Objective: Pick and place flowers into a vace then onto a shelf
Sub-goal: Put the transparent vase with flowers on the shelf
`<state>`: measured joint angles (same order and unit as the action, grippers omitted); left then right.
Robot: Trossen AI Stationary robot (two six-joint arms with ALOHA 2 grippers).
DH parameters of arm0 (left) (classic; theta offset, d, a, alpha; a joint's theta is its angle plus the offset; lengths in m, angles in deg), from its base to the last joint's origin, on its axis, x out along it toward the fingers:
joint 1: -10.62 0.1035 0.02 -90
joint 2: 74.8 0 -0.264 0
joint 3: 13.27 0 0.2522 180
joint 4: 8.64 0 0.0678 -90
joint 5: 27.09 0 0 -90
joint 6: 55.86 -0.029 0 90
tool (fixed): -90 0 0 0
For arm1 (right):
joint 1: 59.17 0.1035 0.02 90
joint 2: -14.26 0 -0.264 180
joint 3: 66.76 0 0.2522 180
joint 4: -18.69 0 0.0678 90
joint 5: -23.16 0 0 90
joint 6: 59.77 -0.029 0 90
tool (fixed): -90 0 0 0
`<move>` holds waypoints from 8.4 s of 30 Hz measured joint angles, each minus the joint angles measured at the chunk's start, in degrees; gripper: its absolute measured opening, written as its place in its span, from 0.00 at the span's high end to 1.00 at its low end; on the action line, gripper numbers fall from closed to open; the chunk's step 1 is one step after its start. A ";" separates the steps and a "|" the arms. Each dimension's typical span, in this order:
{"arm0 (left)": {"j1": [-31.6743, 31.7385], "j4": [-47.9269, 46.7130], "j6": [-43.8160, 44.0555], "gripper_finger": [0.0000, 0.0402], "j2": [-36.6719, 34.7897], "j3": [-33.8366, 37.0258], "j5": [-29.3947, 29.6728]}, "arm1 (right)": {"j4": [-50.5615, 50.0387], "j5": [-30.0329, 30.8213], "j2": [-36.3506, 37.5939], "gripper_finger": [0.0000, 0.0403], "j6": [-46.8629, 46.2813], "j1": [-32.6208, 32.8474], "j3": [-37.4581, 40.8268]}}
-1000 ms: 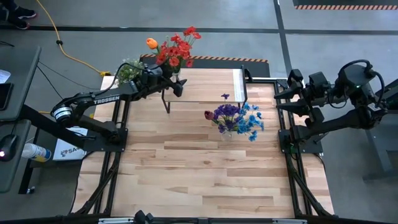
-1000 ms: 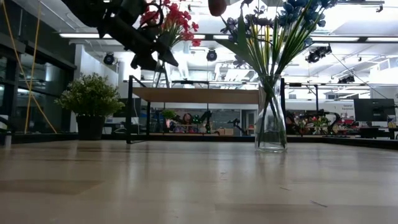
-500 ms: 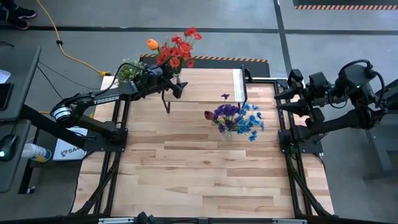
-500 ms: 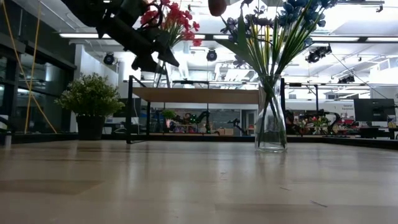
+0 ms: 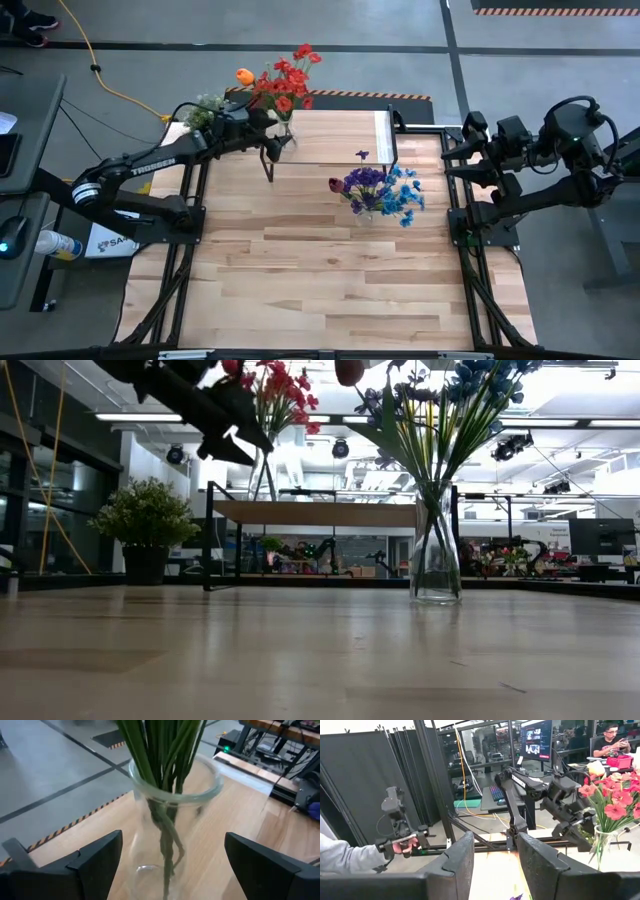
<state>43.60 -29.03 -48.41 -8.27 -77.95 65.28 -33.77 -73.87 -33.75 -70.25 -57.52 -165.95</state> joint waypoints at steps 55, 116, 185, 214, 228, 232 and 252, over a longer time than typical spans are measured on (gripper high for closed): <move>-27.75 5.07 10.82 0.05 -28.73 -0.02 -21.74 | -0.98 7.95 9.43 0.65 8.00 0.00 0.09; -62.66 3.81 17.96 0.05 -14.87 -0.02 27.39 | -34.28 18.97 25.69 0.65 -11.82 -0.26 22.30; -62.64 1.69 18.38 0.05 -14.89 -0.02 27.19 | 27.88 11.83 30.88 0.65 -11.64 -0.23 80.72; -62.64 0.39 18.40 0.05 -14.87 -0.02 27.34 | 45.84 17.50 12.24 0.47 -3.55 -0.26 80.74; -62.64 -0.03 18.43 0.05 -14.89 0.00 27.32 | 56.61 18.29 2.49 0.46 -8.09 -0.26 80.74; -62.64 -0.03 18.43 0.05 -14.88 0.00 27.32 | 58.44 18.93 -0.08 0.46 -9.09 -0.26 80.72; -62.64 -0.87 18.67 0.05 -14.89 0.00 27.10 | 74.30 20.39 -11.61 0.46 -10.03 -0.26 80.72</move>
<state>-19.03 -29.90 -29.75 -23.16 -77.95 92.39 40.53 -53.47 -45.36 -80.28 -57.78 -85.23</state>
